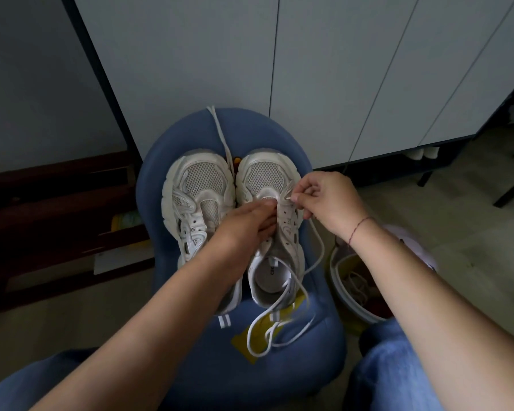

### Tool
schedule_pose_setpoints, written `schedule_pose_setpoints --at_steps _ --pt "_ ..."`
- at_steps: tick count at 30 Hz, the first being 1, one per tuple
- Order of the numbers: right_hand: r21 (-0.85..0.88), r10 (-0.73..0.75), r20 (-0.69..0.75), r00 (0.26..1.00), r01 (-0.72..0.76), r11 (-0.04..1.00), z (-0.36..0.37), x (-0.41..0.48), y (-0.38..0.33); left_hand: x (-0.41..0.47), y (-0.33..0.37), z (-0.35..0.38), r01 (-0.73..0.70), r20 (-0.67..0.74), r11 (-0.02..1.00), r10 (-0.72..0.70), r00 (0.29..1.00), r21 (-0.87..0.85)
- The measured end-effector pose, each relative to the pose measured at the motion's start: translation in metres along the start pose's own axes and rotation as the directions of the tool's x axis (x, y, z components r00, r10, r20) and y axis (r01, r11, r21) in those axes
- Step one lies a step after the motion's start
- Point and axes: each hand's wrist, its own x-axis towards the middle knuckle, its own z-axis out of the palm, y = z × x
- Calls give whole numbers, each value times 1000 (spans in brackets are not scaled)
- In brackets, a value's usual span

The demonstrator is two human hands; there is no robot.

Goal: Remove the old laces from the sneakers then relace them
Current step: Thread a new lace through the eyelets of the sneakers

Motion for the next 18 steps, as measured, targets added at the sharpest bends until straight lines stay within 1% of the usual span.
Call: schedule_pose_setpoints --at_steps 3,6,8,10,15,18 --pt "-53 -41 4 999 41 998 0 4 -2 0 -2 1 -11 -7 1000 11 1000 -19" --pt "-46 -65 69 995 69 997 -2 5 -1 -1 -4 2 -14 -10 1000 14 1000 -15" --pt "-29 -69 84 994 71 997 -3 5 0 -1 -4 2 -11 -12 1000 11 1000 -13" --pt "-9 -66 56 996 66 998 -1 6 2 -2 -3 2 -6 -15 1000 5 1000 -27" --pt "-40 -98 -67 993 95 995 9 7 2 -1 -2 1 49 -11 998 -49 999 -40" --pt "14 -43 -147 988 45 999 15 5 2 -2 -1 0 100 13 991 -99 995 -84"
